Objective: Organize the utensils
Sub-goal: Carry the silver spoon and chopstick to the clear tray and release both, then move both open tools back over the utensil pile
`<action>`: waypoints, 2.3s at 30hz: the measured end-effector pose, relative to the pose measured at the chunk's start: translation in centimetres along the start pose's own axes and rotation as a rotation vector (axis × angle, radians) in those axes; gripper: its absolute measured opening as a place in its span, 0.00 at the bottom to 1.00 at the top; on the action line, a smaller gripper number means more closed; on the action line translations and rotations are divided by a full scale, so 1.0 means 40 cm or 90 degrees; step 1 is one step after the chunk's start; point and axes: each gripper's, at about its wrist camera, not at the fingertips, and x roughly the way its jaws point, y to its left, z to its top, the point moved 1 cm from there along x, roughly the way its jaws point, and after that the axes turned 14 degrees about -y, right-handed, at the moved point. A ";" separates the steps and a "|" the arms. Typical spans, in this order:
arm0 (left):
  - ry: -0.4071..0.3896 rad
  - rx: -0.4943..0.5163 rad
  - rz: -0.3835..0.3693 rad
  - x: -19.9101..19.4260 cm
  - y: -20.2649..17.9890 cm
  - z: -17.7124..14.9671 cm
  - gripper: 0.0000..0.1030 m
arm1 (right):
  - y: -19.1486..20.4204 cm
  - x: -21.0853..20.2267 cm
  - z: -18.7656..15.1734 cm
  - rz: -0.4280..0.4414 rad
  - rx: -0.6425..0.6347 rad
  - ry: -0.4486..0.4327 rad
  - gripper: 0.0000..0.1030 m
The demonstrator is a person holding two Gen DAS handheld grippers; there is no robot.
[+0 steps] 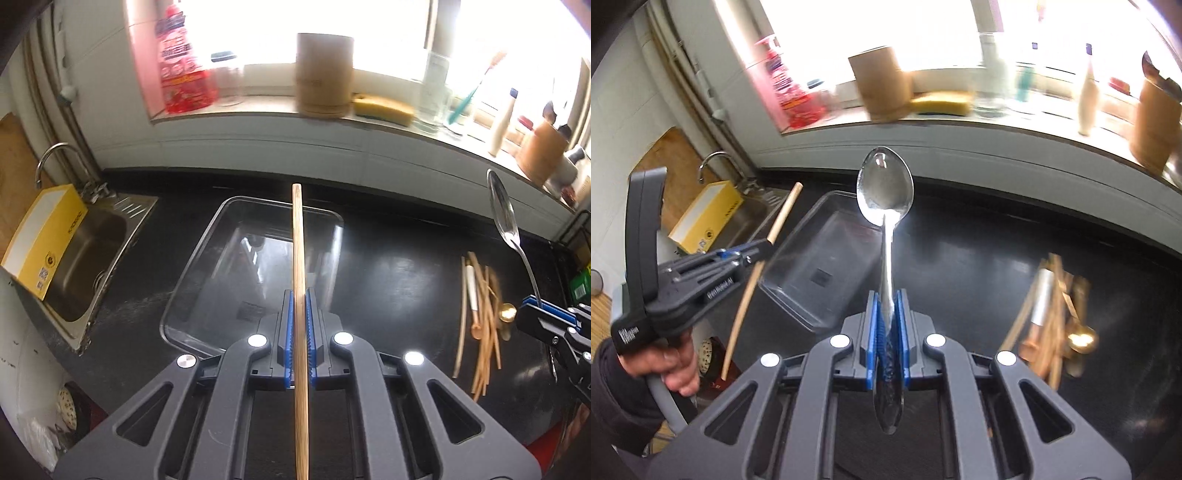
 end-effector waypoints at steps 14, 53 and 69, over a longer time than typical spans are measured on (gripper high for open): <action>0.036 -0.041 0.016 0.190 0.181 -0.012 0.06 | 0.131 0.346 0.081 0.031 0.035 0.086 0.10; 0.063 -0.149 0.058 0.302 0.301 -0.017 0.82 | -0.073 0.348 0.169 0.014 0.056 0.048 0.74; 0.062 -0.007 -0.100 0.091 -0.120 -0.067 0.85 | -0.330 -0.203 -0.139 -0.249 0.090 -0.020 0.74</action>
